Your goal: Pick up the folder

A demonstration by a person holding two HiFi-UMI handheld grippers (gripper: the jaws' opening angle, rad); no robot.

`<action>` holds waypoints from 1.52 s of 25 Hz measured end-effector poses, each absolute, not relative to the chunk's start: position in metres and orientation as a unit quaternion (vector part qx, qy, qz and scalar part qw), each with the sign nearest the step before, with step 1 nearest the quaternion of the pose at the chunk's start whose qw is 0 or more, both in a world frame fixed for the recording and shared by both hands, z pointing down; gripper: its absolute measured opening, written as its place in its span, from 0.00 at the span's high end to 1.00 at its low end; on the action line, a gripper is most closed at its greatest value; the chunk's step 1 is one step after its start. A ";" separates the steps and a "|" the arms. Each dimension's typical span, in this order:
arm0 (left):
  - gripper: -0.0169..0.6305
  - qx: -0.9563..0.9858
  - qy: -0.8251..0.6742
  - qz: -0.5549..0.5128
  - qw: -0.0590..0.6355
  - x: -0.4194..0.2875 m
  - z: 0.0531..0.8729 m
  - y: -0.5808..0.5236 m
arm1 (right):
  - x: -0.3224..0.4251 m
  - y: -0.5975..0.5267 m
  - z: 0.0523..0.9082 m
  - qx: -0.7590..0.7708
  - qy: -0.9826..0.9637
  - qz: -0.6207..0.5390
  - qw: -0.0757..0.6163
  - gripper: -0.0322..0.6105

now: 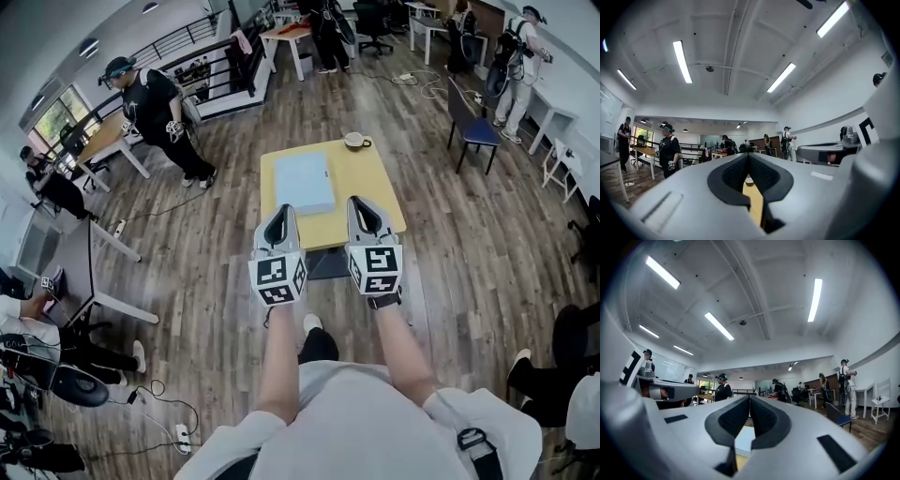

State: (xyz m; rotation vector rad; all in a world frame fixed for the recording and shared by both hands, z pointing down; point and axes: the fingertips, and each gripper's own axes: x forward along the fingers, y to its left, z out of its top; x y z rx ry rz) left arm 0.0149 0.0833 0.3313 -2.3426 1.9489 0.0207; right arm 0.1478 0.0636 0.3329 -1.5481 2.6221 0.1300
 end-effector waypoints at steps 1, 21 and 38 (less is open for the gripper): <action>0.96 -0.769 0.637 0.008 0.046 0.011 0.333 0.069 | 0.145 0.050 0.333 -0.512 0.856 0.047 0.044 0.93; 0.96 -0.782 0.621 0.043 0.005 -0.118 0.336 -0.219 | -0.015 -0.220 0.341 -0.493 0.865 0.080 -0.046 0.93; 0.96 -0.776 0.616 -0.054 -0.127 -0.143 0.480 -0.308 | -0.019 -0.316 0.468 -0.497 0.857 -0.044 -0.128 0.93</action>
